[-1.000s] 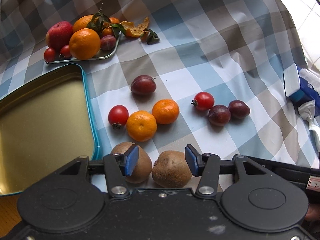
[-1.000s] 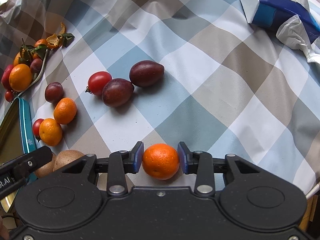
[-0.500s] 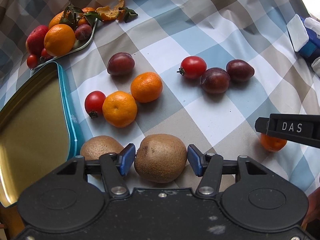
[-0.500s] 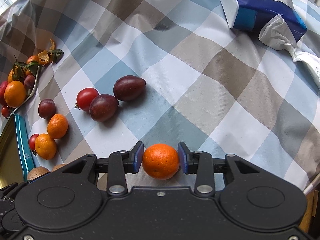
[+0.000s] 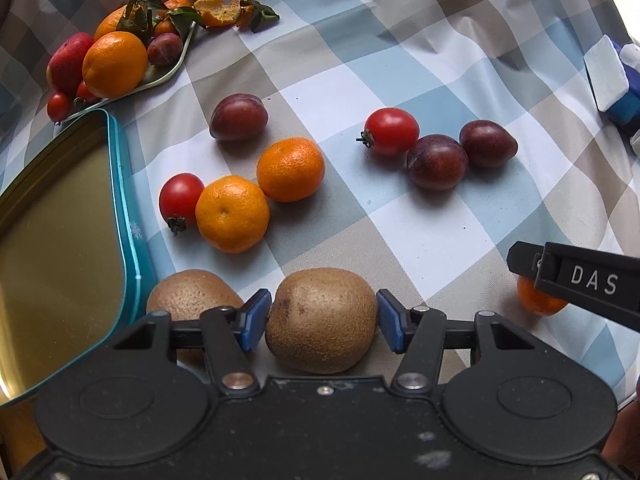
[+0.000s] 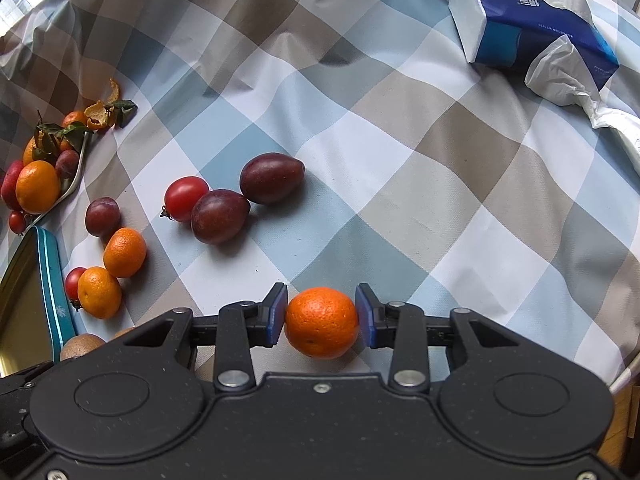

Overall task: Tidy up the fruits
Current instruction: 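Grasp a brown kiwi with the left gripper while the right gripper holds the mandarin, then carry the kiwi and the mandarin over the gold tray with both grippers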

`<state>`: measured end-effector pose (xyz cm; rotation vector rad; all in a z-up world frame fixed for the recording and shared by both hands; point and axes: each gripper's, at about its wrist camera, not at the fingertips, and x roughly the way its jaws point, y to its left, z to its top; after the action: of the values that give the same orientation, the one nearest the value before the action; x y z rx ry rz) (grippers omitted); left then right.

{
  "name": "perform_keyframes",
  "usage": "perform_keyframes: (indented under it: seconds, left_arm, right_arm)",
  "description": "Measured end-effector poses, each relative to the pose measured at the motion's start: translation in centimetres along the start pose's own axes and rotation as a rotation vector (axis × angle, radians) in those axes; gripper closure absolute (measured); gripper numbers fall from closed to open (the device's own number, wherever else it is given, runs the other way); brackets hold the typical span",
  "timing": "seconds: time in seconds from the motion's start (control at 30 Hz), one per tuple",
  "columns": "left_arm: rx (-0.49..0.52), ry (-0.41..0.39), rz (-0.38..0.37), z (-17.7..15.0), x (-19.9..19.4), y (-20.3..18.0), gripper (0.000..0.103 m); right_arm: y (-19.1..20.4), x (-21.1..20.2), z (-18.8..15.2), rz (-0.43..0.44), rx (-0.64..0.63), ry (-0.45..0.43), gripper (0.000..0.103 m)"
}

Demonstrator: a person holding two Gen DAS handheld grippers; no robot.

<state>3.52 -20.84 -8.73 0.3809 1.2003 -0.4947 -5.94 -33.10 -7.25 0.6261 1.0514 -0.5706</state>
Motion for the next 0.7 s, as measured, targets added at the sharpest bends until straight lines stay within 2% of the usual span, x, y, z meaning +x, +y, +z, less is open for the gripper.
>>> perform_keyframes:
  seconds: [0.2,0.37,0.57,0.7]
  left_arm:
    - [-0.038,-0.106,0.015,0.2,-2.5,0.6,0.045]
    - [-0.107,-0.153,0.027,0.2,-4.0,2.4,0.045]
    - [-0.216,-0.19,0.053,-0.1,-5.8,5.6,0.045]
    - [-0.299,-0.216,0.103,-0.4,-6.8,8.2,0.045]
  right_arm:
    - [0.3,-0.6,-0.1,-0.019,0.011,-0.037,0.057]
    - [1.7,-1.3,-0.2,-0.041,-0.003,-0.061,0.057]
    - [5.6,-2.4,-0.3,-0.019,-0.091,-0.085,0.057]
    - [8.9,-3.3,-0.6,0.005,-0.171,-0.107,0.057]
